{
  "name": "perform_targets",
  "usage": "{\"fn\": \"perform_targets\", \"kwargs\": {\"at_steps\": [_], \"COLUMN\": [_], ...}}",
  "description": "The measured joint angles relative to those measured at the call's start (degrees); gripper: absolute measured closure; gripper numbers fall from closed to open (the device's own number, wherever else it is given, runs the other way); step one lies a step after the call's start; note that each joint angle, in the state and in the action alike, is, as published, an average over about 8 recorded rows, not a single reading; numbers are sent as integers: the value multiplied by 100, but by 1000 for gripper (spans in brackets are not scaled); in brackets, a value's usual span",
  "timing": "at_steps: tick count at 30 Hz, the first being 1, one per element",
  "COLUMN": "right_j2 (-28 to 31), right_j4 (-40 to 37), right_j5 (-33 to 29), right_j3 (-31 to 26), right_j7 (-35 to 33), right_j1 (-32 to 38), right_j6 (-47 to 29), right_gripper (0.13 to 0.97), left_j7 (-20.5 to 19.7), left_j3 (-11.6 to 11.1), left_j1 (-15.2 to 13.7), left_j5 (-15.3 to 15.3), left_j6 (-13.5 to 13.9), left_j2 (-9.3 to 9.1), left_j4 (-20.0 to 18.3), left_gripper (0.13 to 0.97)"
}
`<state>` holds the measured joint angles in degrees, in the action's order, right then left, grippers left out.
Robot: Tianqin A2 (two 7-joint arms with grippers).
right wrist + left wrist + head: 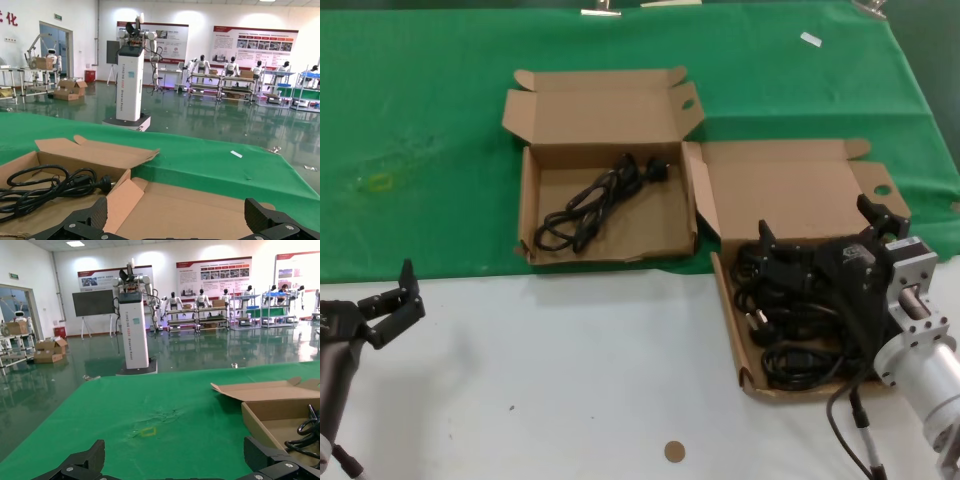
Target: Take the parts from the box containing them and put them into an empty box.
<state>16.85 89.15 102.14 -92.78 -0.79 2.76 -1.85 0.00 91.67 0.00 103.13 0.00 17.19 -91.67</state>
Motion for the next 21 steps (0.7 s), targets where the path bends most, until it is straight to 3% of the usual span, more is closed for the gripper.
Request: {"fn": "perform_targets", "kwargs": {"at_steps": [21], "right_j2": [0], "right_j4": [0], "right_j5": [0], "right_j3": [0], "right_j7": [0], "right_j1": [0], "right_j6": [0], "right_gripper": [129], "left_j7": [0], "left_j3": [0], "left_j1": [0], "left_j5": [0], "left_j6": [0], "left_j2": [0], "left_j4": [0], "left_gripper": [132]}}
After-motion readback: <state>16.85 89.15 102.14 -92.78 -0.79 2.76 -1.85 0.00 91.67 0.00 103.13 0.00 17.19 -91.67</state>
